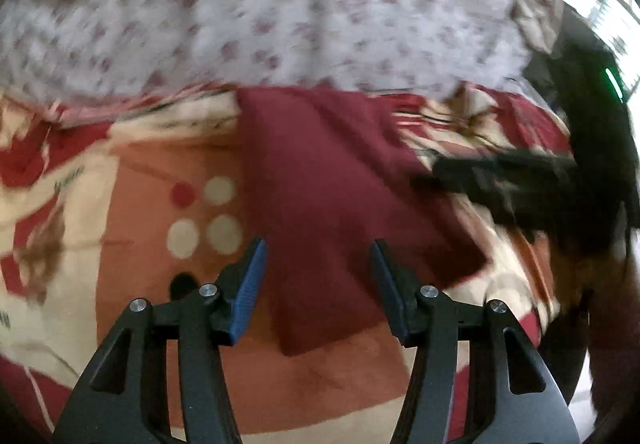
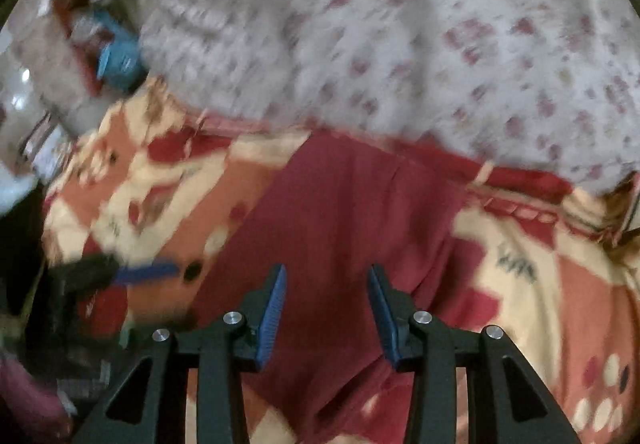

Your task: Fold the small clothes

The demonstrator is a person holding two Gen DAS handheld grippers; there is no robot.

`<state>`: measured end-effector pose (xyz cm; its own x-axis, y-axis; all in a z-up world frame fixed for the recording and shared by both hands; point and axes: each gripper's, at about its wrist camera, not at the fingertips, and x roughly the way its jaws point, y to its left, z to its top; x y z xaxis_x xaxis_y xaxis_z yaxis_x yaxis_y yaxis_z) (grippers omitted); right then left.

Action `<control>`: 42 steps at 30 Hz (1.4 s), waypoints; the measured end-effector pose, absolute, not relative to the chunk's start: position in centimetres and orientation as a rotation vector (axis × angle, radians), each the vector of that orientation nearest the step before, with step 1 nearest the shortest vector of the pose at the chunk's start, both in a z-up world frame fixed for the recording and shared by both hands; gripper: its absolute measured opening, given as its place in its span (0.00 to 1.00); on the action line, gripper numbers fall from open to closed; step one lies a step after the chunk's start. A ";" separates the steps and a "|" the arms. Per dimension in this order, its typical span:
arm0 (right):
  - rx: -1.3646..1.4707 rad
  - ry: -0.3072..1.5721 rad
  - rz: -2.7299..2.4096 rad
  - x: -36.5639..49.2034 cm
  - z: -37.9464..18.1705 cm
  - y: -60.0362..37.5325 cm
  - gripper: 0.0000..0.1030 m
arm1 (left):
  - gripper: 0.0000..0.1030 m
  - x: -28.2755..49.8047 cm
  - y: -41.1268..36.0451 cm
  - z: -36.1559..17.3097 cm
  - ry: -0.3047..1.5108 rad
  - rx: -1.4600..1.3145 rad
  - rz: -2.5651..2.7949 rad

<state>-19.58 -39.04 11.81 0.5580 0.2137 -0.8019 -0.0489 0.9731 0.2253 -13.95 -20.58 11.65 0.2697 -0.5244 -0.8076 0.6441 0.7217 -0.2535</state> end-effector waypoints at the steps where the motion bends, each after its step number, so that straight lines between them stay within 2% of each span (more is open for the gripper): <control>1: 0.144 0.997 0.134 -20.2 10.7 -38.6 0.39 | 0.52 -13.6 -20.3 10.9 1.040 0.133 -0.780; 4: 0.065 1.054 -0.006 -21.9 7.1 -39.2 0.39 | 0.52 -13.2 -21.0 8.3 1.076 0.142 -0.769; 6: 0.173 1.050 0.008 -23.1 5.3 -41.1 0.39 | 0.52 -13.3 -21.5 6.9 1.102 0.135 -0.771; 11: 0.314 1.020 0.032 -23.9 7.9 -43.5 0.39 | 0.54 -13.1 -21.6 6.5 1.091 0.096 -0.767; 14: 0.364 0.915 0.014 -22.8 10.3 -44.3 0.46 | 0.55 -12.9 -21.8 6.6 1.080 0.090 -0.769; 16: 0.368 0.871 -0.045 -20.6 11.2 -44.7 0.65 | 0.55 -12.9 -21.9 6.3 1.083 0.083 -0.771; 20: 0.474 0.925 -0.142 -14.5 7.9 -47.0 0.67 | 0.58 -13.0 -21.9 6.1 1.070 0.089 -0.771; 21: 0.529 0.950 -0.134 -13.8 6.8 -47.6 0.60 | 0.58 -13.1 -22.0 6.1 1.066 0.095 -0.773; 22: 0.561 0.966 -0.119 -13.2 6.2 -47.9 0.36 | 0.58 -13.1 -21.9 6.1 1.064 0.099 -0.774; 25: 0.499 0.947 -0.103 -13.6 6.2 -47.8 0.15 | 0.58 -13.0 -21.8 6.2 1.069 0.100 -0.777; 28: 0.352 0.936 -0.142 -14.8 6.8 -47.4 0.09 | 0.58 -13.0 -22.0 6.1 1.069 0.105 -0.782; 32: 0.381 0.979 -0.190 -14.7 4.4 -48.9 0.07 | 0.64 -13.0 -22.2 5.9 1.068 0.106 -0.776; 38: 0.333 0.954 -0.238 -16.0 7.7 -48.0 0.08 | 0.64 -12.9 -22.0 5.9 1.072 0.098 -0.765; 41: 0.339 0.917 -0.193 -17.4 9.7 -46.9 0.15 | 0.64 -13.1 -22.1 5.9 1.065 0.104 -0.760; 42: 0.331 0.911 -0.161 -17.8 10.2 -46.0 0.25 | 0.64 -13.1 -22.1 5.9 1.062 0.107 -0.759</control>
<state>-17.76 -45.98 10.18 0.6055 0.0021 -0.7958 0.2756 0.9376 0.2121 -13.11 -22.10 5.92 0.2630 -0.5110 -0.8183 0.6091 0.7458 -0.2700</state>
